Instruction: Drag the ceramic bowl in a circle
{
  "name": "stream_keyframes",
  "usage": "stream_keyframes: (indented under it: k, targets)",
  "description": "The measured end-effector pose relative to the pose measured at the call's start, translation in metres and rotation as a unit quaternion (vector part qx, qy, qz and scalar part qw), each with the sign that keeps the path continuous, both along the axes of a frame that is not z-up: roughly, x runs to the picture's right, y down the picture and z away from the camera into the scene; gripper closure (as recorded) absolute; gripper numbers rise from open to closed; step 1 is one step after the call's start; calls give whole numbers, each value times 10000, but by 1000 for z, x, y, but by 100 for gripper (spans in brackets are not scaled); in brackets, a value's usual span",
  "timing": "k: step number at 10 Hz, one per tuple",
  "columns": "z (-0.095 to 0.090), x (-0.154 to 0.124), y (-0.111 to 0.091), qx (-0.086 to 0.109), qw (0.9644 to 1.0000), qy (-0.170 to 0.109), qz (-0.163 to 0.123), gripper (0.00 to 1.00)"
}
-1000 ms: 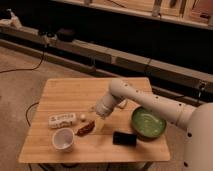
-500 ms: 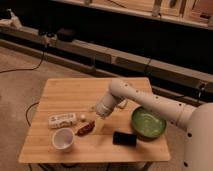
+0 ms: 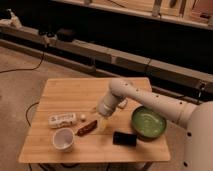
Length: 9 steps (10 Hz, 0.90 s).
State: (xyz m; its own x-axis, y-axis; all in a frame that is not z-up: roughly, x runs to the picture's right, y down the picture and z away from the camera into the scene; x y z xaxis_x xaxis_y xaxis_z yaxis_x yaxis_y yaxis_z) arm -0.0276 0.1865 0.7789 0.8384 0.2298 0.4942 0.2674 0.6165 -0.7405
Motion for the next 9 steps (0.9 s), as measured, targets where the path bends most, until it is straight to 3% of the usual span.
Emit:
stream_keyframes:
  k: [1, 2, 4, 5, 9]
  targets:
    - [-10, 28, 4, -40, 9983, 216, -542, 20]
    - [-28, 54, 3, -26, 9923, 312, -1198, 20]
    - [-55, 85, -9, 115, 9780, 407, -2042, 20]
    - [-63, 95, -14, 146, 9734, 453, -2242, 20]
    - [-62, 97, -14, 194, 9720, 456, -2299, 20]
